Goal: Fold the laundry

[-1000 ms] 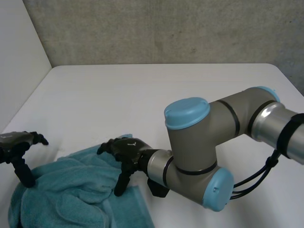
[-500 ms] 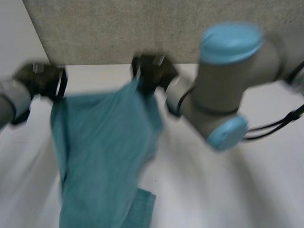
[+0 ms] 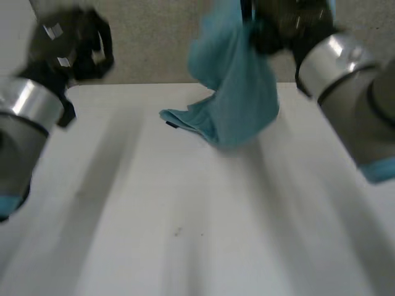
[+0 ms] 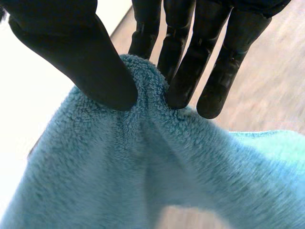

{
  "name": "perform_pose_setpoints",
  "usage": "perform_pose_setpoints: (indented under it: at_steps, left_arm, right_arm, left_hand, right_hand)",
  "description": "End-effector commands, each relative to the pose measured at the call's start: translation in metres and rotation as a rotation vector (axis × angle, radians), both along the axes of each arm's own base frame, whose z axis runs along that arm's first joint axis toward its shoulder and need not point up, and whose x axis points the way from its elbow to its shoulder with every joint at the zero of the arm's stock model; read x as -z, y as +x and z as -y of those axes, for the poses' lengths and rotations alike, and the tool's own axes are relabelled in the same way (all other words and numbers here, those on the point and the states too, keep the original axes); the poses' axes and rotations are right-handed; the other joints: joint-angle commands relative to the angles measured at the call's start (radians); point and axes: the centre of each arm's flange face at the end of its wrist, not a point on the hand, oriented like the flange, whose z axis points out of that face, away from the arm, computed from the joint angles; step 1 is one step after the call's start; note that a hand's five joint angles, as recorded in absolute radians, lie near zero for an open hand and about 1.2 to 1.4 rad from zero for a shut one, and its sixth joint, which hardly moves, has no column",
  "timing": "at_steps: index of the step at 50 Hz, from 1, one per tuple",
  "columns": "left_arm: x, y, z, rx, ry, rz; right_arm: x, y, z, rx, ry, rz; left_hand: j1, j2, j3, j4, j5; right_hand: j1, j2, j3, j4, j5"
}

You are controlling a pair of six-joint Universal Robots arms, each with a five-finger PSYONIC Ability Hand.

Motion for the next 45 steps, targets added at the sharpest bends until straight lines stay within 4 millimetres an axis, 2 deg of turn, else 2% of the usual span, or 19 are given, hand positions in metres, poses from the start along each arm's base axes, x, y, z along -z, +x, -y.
perform_pose_setpoints:
  at_steps: [1, 3, 5, 7, 12, 16, 17, 20, 21, 25, 32, 40, 45]
  left_arm:
    - [0.080, -0.014, -0.011, 0.051, 0.228, 0.085]
    - [0.088, -0.018, -0.012, 0.065, 0.249, 0.096]
    - [0.095, -0.021, -0.009, 0.071, 0.263, 0.102]
    - [0.104, -0.026, 0.003, 0.074, 0.281, 0.107]
    - [0.112, -0.035, 0.021, 0.085, 0.286, 0.111]
    - [0.124, -0.042, 0.030, 0.128, 0.304, 0.123]
    - [0.126, -0.044, 0.030, 0.143, 0.306, 0.126]
    - [0.138, -0.049, 0.030, 0.198, 0.327, 0.140]
    - [0.140, -0.050, 0.030, 0.210, 0.329, 0.142]
    - [0.149, -0.054, 0.027, 0.251, 0.347, 0.151]
    - [0.160, -0.057, 0.026, 0.253, 0.373, 0.150]
    - [0.166, -0.071, 0.022, 0.273, 0.374, 0.155]
    - [0.175, -0.081, 0.016, 0.283, 0.390, 0.162]
  right_arm:
    - [0.074, -0.019, -0.003, 0.062, 0.111, -0.274]
    - [0.071, -0.021, -0.007, 0.062, 0.111, -0.269]
    - [0.069, -0.022, -0.008, 0.062, 0.109, -0.267]
    - [0.064, -0.024, -0.015, 0.054, 0.101, -0.254]
    - [0.052, -0.025, -0.026, 0.024, 0.093, -0.213]
    - [0.039, -0.027, -0.033, 0.002, 0.076, -0.167]
    - [0.025, -0.029, -0.037, -0.003, 0.055, -0.126]
    - [0.010, -0.033, -0.041, 0.002, 0.033, -0.081]
    - [-0.001, -0.035, -0.043, 0.001, 0.014, -0.045]
    - [-0.027, -0.038, -0.048, -0.012, -0.002, 0.049]
    - [-0.049, -0.041, -0.053, -0.015, 0.013, 0.137]
    - [-0.072, -0.043, -0.057, -0.006, -0.011, 0.171]
    - [-0.082, -0.040, -0.069, -0.027, -0.023, 0.185]
  left_hand:
    - [-0.239, -0.294, -0.287, -0.289, -0.232]
    - [-0.495, -0.550, -0.543, -0.546, -0.488]
    - [-0.549, -0.604, -0.597, -0.599, -0.542]
    - [-0.666, -0.721, -0.714, -0.716, -0.658]
    - [-0.895, -0.950, -0.943, -0.946, -0.888]
    - [-0.922, -0.977, -0.970, -0.972, -0.915]
    - [-0.922, -0.977, -0.970, -0.972, -0.915]
    - [-0.919, -0.974, -0.967, -0.969, -0.912]
    - [-0.919, -0.974, -0.967, -0.969, -0.912]
    - [-0.910, -0.965, -0.958, -0.961, -0.903]
    - [-0.907, -0.962, -0.955, -0.958, -0.900]
    - [-0.907, -0.962, -0.955, -0.958, -0.900]
    - [-0.904, -0.959, -0.952, -0.955, -0.897]
  right_hand:
    - [0.436, 0.222, 0.207, 0.204, 0.247]
    - [0.436, 0.222, 0.207, 0.204, 0.247]
    - [0.436, 0.222, 0.207, 0.204, 0.247]
    - [0.436, 0.222, 0.207, 0.204, 0.247]
    - [0.436, 0.222, 0.207, 0.204, 0.247]
    - [0.436, 0.222, 0.207, 0.204, 0.247]
    - [0.436, 0.222, 0.207, 0.204, 0.247]
    - [0.436, 0.222, 0.207, 0.204, 0.247]
    - [0.436, 0.222, 0.207, 0.204, 0.247]
    - [0.436, 0.222, 0.207, 0.204, 0.247]
    - [0.436, 0.222, 0.207, 0.204, 0.247]
    - [0.436, 0.222, 0.207, 0.204, 0.247]
    - [0.436, 0.222, 0.207, 0.204, 0.247]
